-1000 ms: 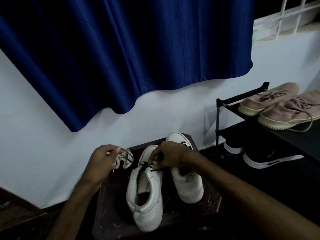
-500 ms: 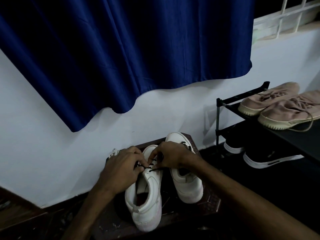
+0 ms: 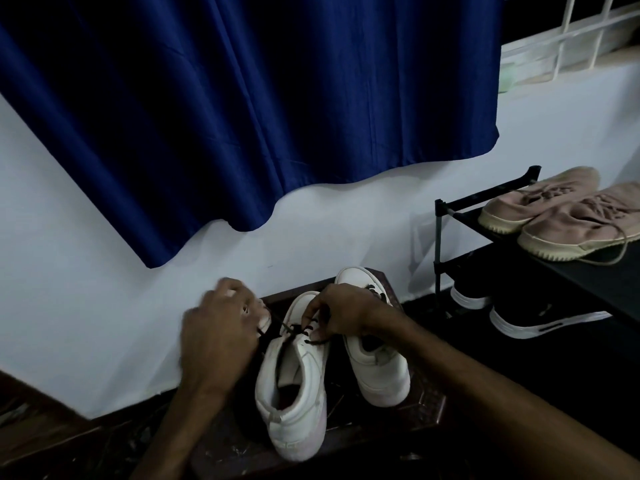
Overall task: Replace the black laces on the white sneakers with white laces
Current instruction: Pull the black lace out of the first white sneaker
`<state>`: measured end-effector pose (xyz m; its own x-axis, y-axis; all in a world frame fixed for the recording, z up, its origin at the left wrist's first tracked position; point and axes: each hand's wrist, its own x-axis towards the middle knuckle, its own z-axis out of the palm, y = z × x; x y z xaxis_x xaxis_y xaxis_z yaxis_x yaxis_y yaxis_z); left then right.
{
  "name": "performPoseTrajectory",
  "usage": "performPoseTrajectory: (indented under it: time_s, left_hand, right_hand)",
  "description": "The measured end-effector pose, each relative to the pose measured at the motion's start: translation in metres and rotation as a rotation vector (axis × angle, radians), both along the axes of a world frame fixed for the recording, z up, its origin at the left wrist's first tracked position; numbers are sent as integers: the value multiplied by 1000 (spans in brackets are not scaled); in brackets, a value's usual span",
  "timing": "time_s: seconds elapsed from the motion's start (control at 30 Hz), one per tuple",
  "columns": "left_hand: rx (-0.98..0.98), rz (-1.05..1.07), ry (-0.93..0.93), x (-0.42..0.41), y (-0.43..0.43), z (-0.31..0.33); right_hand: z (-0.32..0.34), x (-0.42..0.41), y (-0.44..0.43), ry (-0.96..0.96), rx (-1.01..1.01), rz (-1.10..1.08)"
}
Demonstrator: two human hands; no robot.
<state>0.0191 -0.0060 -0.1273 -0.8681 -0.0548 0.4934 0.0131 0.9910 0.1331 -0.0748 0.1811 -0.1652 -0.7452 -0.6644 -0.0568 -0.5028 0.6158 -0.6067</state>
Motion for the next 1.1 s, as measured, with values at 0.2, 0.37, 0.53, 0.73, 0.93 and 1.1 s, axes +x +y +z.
performPoseTrajectory:
  time_s: [0.2,0.37,0.53,0.73,0.93,1.1]
  left_hand:
    - [156,235,-238,-4,-36,14]
    - [124,-178,-333,10,-2,9]
    - [-179,-187,-421,5,29,-2]
    - [-369,-124,-267,0,27,-8]
    - [93,99,97,2,-8,19]
    - [611,257,152,7,-38,-5]
  right_hand:
    - [-1,0,1,-1,7,-29]
    - [0,2,-2,21,-10,-22]
    - [-5,3,-1,14,-16,-5]
    - [-6,-1,0,23,-28,-15]
    - [-5,0,1,20,-55,-13]
    - [-7,2,2,29,-65,8]
